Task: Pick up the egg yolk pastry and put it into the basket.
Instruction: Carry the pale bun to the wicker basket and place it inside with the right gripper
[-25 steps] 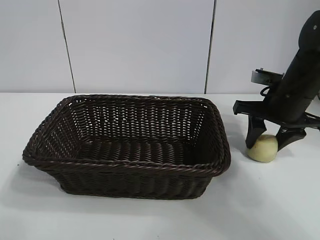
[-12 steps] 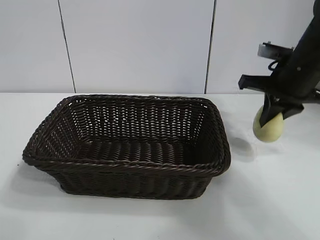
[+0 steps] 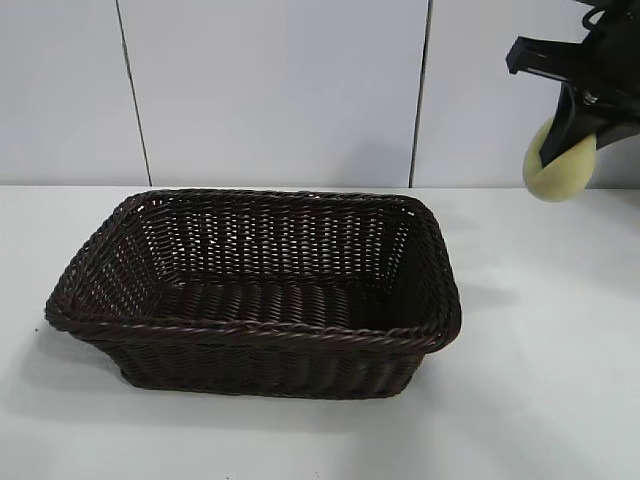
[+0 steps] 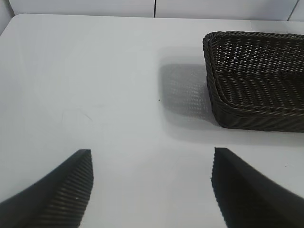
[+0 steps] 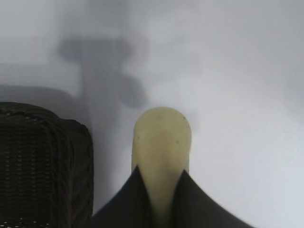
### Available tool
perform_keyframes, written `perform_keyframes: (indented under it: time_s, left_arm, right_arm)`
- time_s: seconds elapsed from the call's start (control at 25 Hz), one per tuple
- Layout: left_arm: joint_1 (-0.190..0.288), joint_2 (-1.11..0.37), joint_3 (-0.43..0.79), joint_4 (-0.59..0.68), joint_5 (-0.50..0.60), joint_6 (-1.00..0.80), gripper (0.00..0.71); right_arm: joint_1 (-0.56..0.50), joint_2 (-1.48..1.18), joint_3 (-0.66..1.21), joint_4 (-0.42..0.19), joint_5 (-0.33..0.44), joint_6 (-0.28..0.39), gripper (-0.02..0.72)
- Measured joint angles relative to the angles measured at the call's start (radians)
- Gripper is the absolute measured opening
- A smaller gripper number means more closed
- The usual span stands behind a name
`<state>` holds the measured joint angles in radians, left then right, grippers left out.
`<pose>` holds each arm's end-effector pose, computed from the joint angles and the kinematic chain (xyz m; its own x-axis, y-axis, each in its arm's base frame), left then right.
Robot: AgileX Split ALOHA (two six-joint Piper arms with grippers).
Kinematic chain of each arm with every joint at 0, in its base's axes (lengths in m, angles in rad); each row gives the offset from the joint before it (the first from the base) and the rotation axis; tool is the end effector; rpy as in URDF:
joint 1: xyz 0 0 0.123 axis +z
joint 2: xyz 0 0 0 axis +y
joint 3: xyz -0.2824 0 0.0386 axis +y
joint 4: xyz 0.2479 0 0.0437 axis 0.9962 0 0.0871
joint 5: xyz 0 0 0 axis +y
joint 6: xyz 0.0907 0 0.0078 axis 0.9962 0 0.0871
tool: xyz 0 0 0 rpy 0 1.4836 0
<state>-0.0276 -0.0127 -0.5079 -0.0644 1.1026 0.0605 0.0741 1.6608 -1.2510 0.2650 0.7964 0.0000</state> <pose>-0.0097 -0.0050 0.2760 -0.4713 0.0444 -0.8809 0.0929 0.9957 0.0004 0.3467 0.0429 0.2623 -0.9030 0.1166 -0.4134 0.0114 0.9686 0.2484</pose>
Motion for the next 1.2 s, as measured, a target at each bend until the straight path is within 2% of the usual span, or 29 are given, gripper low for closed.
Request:
perform_keyframes:
  time_s: [0.16,0.48,0.88,1.2]
  left_arm:
    - [0.000,0.000,0.000,0.000,0.000,0.000,0.512]
    - [0.000,0.000,0.000,0.000,0.000,0.000,0.512]
    - [0.000,0.000,0.000,0.000,0.000,0.000,0.512]
    - [0.000,0.000,0.000,0.000,0.000,0.000,0.512]
  right_arm:
    - [0.029,0.000,0.002,0.056,0.007,0.000,0.032]
    - [0.216,0.000,0.002,0.065,-0.022,-0.009,0.032]
    - [0.464,0.000,0.002,0.068,-0.143,-0.012,0.032]
    - [0.548,0.042,0.002,0.073,-0.258,-0.012,0.032]
